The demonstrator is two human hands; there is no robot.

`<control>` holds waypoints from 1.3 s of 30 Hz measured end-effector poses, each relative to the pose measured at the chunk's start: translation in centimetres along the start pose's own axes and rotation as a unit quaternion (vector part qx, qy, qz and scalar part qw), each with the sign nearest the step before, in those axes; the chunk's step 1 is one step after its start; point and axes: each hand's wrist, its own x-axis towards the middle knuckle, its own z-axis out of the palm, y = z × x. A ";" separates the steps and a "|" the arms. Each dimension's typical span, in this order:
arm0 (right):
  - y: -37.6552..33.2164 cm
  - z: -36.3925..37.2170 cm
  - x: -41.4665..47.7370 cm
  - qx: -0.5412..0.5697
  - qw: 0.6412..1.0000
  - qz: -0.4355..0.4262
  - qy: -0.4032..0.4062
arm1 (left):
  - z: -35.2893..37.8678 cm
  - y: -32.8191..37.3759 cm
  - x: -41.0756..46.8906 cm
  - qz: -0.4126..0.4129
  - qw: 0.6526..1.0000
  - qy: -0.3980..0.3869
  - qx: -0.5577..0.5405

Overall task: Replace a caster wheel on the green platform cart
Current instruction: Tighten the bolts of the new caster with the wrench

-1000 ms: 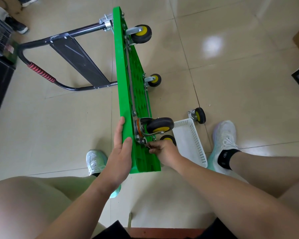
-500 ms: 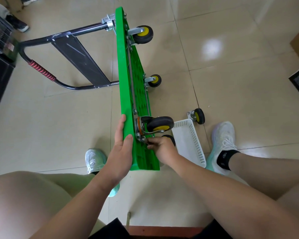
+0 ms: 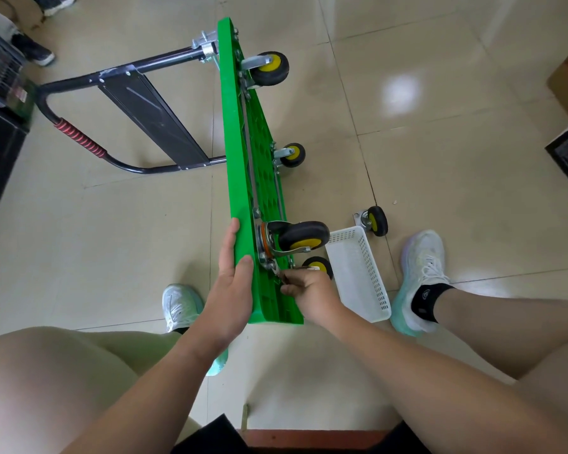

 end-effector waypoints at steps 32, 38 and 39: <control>-1.6 -1.5 -5.1 0.001 0.993 0.120 0.011 | 0.1 0.5 0.0 -0.021 1.000 -0.005 -0.018; -0.5 -1.5 -3.0 0.022 0.997 0.075 0.013 | 0.2 0.5 0.0 -0.026 0.999 -0.001 -0.024; -0.5 -1.4 -2.8 0.023 0.997 0.071 0.005 | 0.3 0.6 -0.1 -0.026 0.999 -0.002 -0.026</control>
